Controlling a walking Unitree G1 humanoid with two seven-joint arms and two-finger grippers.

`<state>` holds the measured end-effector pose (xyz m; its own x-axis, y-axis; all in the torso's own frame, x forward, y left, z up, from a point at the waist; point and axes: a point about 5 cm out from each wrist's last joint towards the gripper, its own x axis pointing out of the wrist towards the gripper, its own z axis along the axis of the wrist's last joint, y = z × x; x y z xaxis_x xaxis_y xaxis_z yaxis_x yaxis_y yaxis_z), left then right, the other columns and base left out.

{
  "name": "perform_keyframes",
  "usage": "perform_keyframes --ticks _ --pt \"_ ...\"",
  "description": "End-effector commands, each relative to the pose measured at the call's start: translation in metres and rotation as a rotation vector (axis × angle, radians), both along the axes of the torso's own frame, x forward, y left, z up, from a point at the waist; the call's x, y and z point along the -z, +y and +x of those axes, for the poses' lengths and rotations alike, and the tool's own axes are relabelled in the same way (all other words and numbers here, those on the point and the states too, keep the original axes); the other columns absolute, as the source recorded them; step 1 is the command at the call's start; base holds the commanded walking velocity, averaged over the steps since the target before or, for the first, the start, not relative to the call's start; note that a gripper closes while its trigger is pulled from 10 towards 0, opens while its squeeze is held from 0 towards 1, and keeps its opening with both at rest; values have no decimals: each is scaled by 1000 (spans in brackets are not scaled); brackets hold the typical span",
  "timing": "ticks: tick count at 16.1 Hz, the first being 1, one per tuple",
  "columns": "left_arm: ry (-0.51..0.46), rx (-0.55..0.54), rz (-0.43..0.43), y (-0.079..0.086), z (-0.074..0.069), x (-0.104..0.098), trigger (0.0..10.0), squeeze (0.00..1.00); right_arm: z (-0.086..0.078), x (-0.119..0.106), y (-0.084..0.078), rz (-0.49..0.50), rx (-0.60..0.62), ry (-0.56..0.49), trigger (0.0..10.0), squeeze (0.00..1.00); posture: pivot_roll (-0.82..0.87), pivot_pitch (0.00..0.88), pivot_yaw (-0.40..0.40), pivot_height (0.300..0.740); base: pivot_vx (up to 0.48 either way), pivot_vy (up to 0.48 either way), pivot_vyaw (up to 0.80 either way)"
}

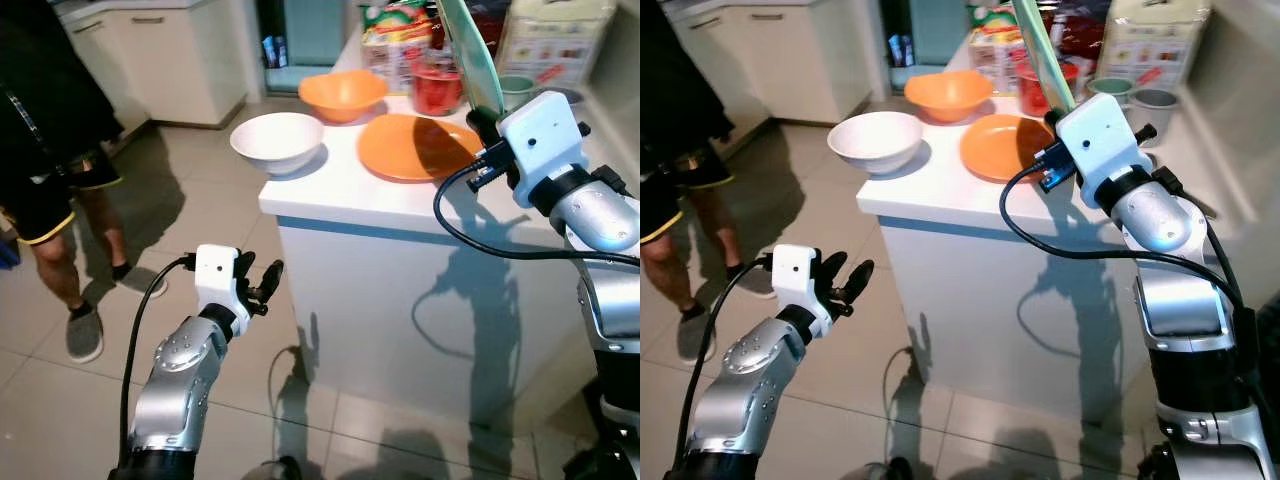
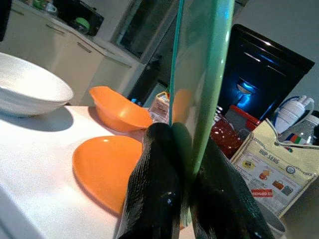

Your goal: Setting the table

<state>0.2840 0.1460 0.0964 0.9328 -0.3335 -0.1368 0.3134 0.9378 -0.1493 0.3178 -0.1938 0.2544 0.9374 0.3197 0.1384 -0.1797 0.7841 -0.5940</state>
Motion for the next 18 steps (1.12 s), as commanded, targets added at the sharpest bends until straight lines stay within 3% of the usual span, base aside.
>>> perform_keyframes --ticks 1,4,7,15,18 --pt "-8 -13 -2 3 0 1 10000 0 -2 -11 8 7 -35 -48 10000 0 -23 0 95 740 0 0 0" --pt "-50 22 89 8 12 -9 10000 0 0 3 15 28 -47 -1 10000 0 -2 0 97 740 0 95 0" --pt "-67 42 125 8 13 -11 10000 0 2 7 16 54 -59 23 10000 0 -2 0 92 740 320 144 0" --pt "-60 -28 86 8 17 -10 10000 0 5 15 15 32 -68 64 10000 0 -7 0 79 740 0 0 0" --pt "-70 -87 25 11 15 -8 10000 0 11 23 10 39 -58 90 10000 0 14 0 37 740 0 0 0"
